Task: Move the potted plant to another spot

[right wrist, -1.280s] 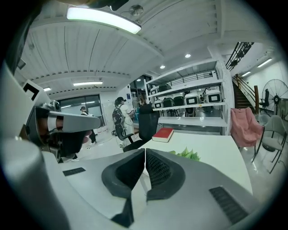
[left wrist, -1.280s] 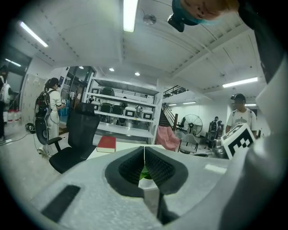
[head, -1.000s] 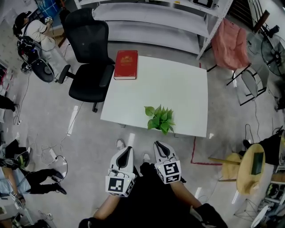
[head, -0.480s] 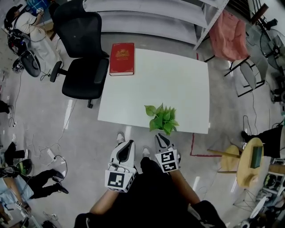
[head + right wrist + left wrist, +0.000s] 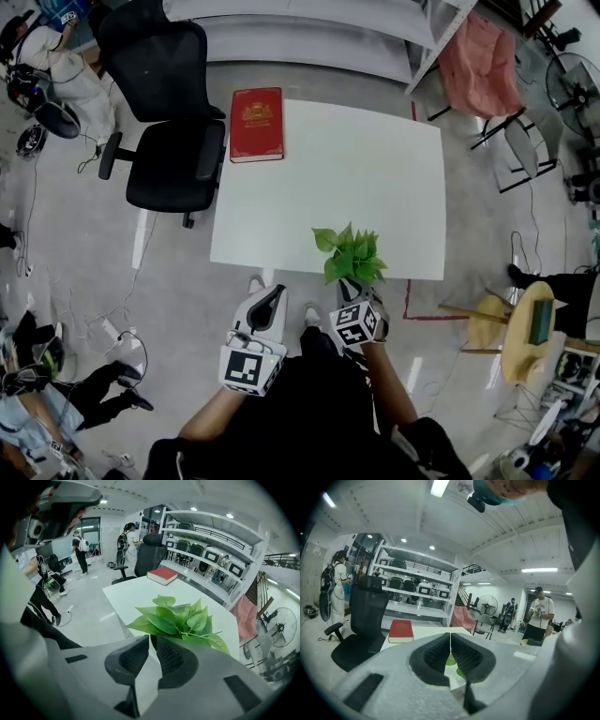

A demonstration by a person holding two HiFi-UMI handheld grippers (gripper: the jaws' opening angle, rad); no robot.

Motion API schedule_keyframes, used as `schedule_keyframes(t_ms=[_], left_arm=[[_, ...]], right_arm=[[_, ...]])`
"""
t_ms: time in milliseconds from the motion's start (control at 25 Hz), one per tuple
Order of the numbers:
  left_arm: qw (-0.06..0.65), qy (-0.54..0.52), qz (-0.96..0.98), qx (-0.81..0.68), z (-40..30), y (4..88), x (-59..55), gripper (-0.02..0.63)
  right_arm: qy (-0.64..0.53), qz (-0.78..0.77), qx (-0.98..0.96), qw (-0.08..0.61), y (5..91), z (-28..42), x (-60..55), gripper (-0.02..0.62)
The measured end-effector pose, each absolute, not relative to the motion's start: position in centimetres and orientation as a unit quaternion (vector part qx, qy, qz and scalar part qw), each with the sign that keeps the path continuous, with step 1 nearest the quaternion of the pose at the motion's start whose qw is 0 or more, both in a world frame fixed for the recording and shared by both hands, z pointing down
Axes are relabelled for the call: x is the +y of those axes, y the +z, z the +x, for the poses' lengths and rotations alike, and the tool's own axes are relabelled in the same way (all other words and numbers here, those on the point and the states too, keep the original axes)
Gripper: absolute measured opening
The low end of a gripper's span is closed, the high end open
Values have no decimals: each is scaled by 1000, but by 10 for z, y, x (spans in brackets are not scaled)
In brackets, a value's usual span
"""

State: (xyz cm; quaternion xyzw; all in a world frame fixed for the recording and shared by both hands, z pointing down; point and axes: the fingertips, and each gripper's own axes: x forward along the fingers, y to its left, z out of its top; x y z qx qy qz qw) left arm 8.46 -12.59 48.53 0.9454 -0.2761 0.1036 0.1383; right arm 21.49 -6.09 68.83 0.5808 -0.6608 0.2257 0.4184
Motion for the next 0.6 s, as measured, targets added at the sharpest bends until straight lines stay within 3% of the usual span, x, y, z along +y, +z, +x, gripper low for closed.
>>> schedule_keyframes(t_ms=[600], left_arm=[[142, 111, 952, -249, 92, 489, -163, 20]], right_arm=[[233, 548, -636, 490, 720, 222, -71, 15]])
